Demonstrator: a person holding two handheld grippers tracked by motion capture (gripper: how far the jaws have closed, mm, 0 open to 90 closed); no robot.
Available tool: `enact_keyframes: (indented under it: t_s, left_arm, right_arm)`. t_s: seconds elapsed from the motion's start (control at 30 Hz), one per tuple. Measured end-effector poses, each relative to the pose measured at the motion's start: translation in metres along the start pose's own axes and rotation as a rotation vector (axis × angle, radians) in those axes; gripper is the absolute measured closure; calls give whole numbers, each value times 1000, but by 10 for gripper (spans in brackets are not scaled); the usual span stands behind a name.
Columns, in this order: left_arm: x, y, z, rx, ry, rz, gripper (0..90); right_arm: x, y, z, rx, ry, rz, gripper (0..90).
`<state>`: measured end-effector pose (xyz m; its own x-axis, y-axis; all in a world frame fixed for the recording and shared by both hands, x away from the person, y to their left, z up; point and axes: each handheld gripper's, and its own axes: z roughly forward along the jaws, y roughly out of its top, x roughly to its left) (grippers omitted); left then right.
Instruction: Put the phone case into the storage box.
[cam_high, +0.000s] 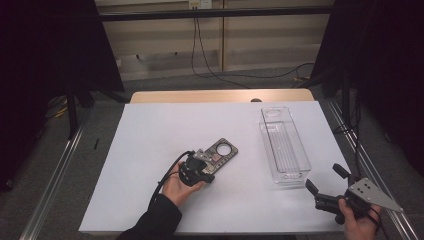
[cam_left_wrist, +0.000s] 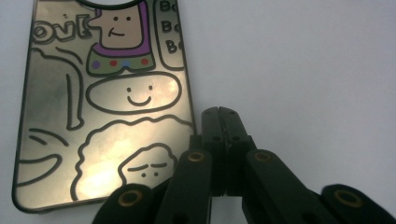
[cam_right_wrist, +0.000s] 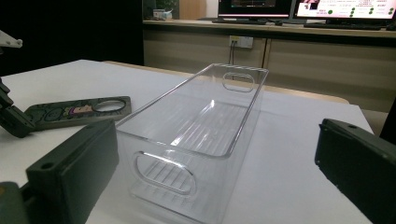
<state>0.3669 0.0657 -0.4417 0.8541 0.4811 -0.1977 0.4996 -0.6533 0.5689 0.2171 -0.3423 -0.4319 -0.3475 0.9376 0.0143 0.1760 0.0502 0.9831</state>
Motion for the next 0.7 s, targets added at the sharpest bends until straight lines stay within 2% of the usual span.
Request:
enact_keyframes:
  t_s: [0.33, 0.57, 0.6, 0.63, 0.7]
  left_arm:
    - [3, 0, -1, -5, 20, 7, 900]
    - [3, -1, -2, -17, 0, 4, 900]
    - [2, -1, -2, -26, -4, 7, 900]
    - [-2, 0, -5, -53, -20, 32, 900]
    - [-5, 2, -8, -83, -20, 42, 900]
  right_arm:
    - [0, 0, 0, 0, 1, -3, 0]
    - [0, 0, 0, 1, 1, -2, 0]
    - [0, 0, 0, 0, 0, -1, 0]
    - [0, 0, 0, 0, 0, -1, 0]
    - [0, 0, 0, -1, -2, 1, 0]
